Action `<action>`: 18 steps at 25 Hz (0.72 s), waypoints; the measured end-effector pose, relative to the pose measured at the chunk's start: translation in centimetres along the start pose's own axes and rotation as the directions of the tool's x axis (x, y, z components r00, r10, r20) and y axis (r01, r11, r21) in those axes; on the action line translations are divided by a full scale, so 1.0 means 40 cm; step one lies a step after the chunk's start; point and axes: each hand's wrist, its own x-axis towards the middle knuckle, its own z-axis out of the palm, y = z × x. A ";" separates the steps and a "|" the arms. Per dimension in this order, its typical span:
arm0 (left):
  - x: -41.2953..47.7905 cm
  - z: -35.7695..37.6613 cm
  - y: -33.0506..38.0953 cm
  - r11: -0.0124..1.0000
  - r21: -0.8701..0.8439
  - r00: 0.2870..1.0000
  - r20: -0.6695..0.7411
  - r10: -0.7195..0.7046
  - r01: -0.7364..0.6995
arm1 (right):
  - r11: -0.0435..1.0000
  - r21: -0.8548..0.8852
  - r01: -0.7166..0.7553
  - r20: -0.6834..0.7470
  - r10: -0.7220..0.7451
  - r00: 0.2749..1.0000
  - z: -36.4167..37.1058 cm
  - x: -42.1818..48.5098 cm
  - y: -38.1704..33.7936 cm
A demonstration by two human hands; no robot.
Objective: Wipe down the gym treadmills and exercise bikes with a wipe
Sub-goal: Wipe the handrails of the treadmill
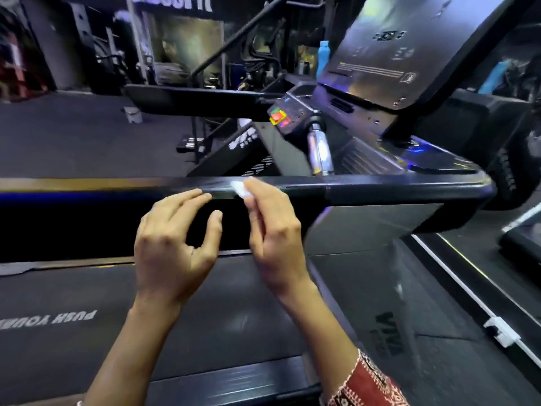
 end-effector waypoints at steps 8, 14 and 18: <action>-0.147 -0.491 -0.332 0.821 0.457 0.939 -0.123 -0.322 0.341 | 0.832 0.554 -0.035 0.165 -0.069 0.984 0.411 -0.078 -0.449; -0.320 -0.814 -0.522 0.466 0.702 0.813 -0.288 -0.507 0.539 | 0.695 0.708 -0.127 0.398 -0.244 0.884 0.735 -0.230 -0.718; -0.376 -0.955 -0.680 0.288 0.780 0.760 -0.338 -0.555 0.556 | 0.673 0.733 -0.098 0.445 -0.365 0.818 0.962 -0.289 -0.853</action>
